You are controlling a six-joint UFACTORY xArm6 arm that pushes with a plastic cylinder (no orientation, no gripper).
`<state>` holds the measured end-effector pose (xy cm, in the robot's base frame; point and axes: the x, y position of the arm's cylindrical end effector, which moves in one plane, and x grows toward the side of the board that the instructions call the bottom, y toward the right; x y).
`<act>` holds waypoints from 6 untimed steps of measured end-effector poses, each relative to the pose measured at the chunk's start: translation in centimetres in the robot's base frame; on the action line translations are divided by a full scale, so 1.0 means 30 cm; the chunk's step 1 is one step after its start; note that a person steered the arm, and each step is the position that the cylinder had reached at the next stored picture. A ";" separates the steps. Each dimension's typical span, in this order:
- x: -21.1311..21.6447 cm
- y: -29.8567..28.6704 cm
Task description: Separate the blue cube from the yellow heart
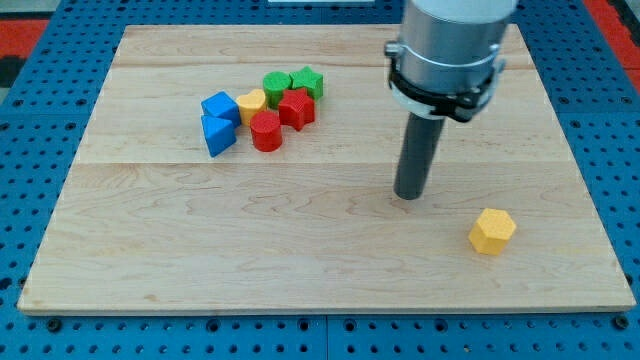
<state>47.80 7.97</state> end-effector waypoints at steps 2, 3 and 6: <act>-0.014 -0.423; -0.024 -0.587; -0.162 -0.725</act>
<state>42.95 -13.77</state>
